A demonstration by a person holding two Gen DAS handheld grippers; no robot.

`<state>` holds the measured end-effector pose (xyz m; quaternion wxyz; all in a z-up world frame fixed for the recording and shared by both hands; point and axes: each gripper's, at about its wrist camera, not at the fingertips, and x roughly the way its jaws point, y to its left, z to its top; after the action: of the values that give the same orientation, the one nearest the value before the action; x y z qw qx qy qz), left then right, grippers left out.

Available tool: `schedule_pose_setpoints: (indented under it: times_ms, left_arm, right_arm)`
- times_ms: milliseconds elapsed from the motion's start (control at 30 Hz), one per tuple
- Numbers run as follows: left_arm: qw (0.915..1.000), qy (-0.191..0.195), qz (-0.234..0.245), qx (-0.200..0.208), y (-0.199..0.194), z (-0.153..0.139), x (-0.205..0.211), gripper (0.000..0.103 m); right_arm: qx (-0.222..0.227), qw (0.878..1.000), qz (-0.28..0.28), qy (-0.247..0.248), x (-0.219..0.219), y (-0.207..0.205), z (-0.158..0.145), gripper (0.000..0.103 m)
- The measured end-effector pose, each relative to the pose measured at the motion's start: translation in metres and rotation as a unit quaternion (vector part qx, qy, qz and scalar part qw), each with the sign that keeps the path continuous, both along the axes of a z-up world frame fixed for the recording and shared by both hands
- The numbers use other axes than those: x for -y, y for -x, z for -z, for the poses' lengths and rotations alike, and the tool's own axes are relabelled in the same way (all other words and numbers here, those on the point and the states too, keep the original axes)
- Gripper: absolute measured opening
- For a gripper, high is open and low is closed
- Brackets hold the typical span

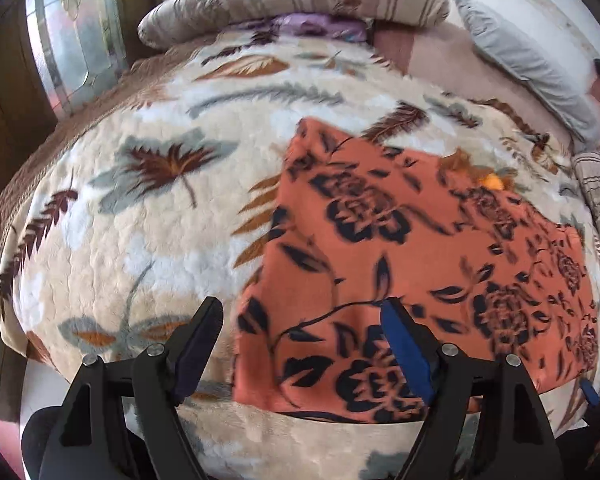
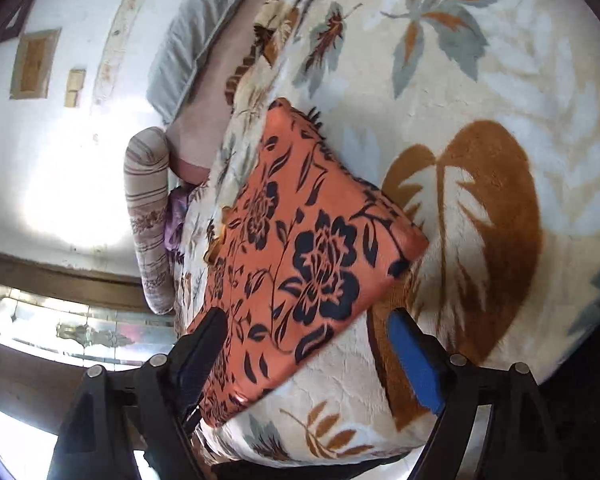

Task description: Fold small clothes

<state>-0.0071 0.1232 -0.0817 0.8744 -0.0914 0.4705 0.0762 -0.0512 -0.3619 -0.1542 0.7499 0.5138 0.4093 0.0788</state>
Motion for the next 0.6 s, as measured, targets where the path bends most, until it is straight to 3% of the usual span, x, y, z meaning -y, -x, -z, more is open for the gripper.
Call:
schedule_pose_setpoints:
  times_ms: [133,200,367,433,467,533,600]
  left_arm:
    - [0.9990,0.035,0.025,0.010,-0.004,-0.009,0.027,0.082]
    - [0.9986,0.029,0.042,0.012,-0.008,-0.010,0.047,0.082]
    - [0.9962,0.003,0.079,0.037,-0.013,-0.009,0.087,0.082]
    - [0.9954,-0.038,0.088,-0.006,-0.025,0.014,0.099,0.082]
    - [0.9930,-0.053,0.095,-0.047,-0.033,0.035,0.102,0.084]
    - [0.9931,-0.070,0.094,-0.011,-0.027,0.034,0.104,0.086]
    - [0.9929,-0.071,0.095,-0.014,-0.027,0.035,0.104,0.086]
  right_arm:
    - [-0.009,0.999,0.032,-0.025,-0.002,-0.021,0.013,0.080]
    - [-0.009,1.000,0.023,0.008,0.002,-0.029,0.004,0.009]
    - [0.012,0.991,0.001,0.134,-0.013,-0.023,-0.028,0.009]
    - [-0.039,0.982,-0.025,0.181,-0.017,-0.029,-0.010,0.020]
    - [-0.037,0.986,-0.032,0.160,-0.011,-0.030,-0.001,0.021]
    - [-0.030,0.993,-0.025,0.115,0.004,-0.024,-0.002,0.033]
    - [-0.024,0.991,-0.014,0.134,0.019,-0.016,-0.019,0.070]
